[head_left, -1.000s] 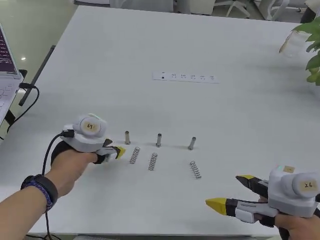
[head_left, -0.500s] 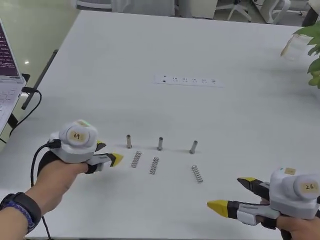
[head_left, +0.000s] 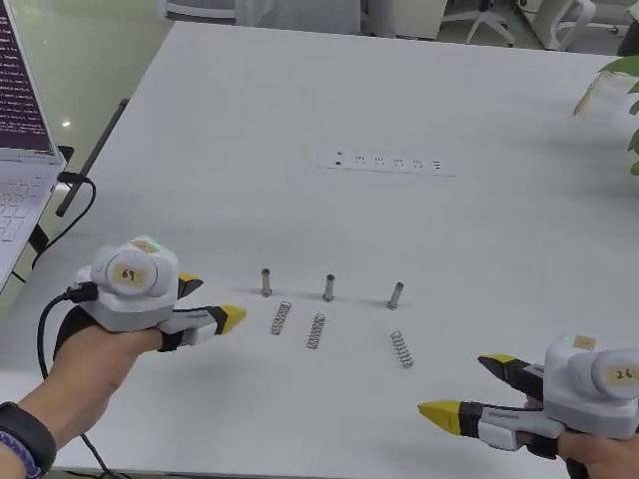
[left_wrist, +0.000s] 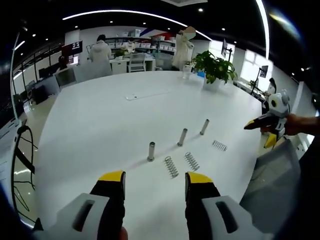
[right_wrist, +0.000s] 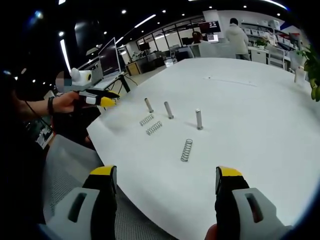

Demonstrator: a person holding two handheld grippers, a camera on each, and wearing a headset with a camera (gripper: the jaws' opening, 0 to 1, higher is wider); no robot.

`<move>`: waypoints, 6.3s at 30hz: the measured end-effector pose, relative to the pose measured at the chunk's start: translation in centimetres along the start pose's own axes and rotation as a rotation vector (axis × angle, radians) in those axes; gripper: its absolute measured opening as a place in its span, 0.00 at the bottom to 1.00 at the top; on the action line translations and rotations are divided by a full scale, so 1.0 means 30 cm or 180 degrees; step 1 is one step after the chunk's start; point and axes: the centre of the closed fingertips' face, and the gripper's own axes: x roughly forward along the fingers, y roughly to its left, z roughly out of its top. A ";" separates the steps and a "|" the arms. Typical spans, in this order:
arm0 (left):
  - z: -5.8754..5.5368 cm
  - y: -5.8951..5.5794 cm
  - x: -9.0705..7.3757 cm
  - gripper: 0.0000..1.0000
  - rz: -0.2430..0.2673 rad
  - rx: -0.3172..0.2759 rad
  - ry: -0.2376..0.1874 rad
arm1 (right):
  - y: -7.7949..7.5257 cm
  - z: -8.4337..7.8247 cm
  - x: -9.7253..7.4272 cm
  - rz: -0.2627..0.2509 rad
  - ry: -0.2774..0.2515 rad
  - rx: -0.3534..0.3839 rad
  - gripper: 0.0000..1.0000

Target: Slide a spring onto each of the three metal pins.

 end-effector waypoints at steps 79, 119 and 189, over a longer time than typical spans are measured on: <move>-0.051 -0.148 0.029 0.63 -0.0294 -0.0076 -0.0055 | 0.015 -0.002 0.010 0.0081 0.0138 -0.0111 0.85; -0.052 -0.148 0.202 0.56 -0.0376 -0.0041 0.0129 | 0.008 -0.011 -0.009 0.0072 0.0208 -0.0147 0.82; -0.146 -0.111 0.384 0.13 -0.0135 -0.0113 0.0415 | -0.008 -0.035 -0.019 0.0048 0.0216 -0.0055 0.80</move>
